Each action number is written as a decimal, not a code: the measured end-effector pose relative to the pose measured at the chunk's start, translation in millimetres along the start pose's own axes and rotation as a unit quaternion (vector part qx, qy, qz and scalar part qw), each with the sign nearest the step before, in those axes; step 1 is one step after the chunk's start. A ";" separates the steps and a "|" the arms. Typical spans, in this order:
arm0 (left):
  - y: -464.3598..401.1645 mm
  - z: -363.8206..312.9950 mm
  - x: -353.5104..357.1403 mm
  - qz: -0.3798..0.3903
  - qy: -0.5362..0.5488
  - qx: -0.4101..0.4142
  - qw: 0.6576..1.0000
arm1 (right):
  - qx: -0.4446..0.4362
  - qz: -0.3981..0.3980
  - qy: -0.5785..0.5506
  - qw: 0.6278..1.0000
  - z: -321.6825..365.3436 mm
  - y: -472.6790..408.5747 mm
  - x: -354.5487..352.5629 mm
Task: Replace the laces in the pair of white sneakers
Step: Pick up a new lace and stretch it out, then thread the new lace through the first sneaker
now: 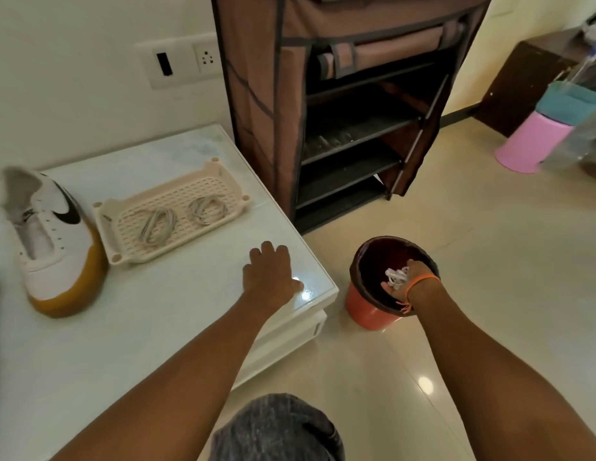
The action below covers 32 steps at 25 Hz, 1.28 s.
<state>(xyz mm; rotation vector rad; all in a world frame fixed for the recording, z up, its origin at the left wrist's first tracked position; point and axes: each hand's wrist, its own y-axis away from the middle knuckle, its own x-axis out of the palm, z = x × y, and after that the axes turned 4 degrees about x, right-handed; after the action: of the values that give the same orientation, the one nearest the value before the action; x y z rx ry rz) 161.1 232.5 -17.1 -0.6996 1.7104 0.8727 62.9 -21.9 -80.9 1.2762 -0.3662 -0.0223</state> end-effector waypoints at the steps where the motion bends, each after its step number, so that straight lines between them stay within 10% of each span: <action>1: -2.0 2.5 0.5 -0.007 0.007 0.004 1.000 | 0.033 -0.002 -0.066 0.997 5.3 -14.1 0.8; 4: -1.5 8.3 -0.3 -0.030 0.022 0.018 0.999 | -0.005 -0.013 0.151 0.988 3.5 -4.3 6.7; 8: 7.6 20.7 -2.3 -0.036 0.102 0.047 0.993 | -0.042 0.016 0.161 0.986 -9.1 8.7 8.5; 12: 31.4 66.5 -15.9 -0.065 0.221 0.032 0.973 | -0.177 0.105 0.340 0.918 -63.1 34.2 49.7; 16: 70.4 146.3 -26.2 -0.125 0.159 -0.025 0.979 | -0.546 0.149 0.557 0.607 -171.9 111.9 127.7; 20: 96.3 217.9 -40.3 -0.183 0.047 -0.071 0.979 | -0.642 0.196 0.709 0.217 -281.4 129.2 161.4; 22: 105.9 242.1 -49.6 -0.214 -0.007 -0.098 0.972 | -0.610 0.145 0.770 0.117 -306.6 115.6 171.7; 32: 179.0 334.8 -20.5 -0.190 -0.139 -0.320 0.918 | -0.597 0.070 0.763 0.239 -326.6 93.9 188.2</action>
<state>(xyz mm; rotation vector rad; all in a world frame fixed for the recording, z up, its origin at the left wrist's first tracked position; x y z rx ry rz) 202.5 610.4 -22.5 -1.2289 0.9715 1.1922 314.2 268.7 -23.5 -0.7483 1.1813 0.9072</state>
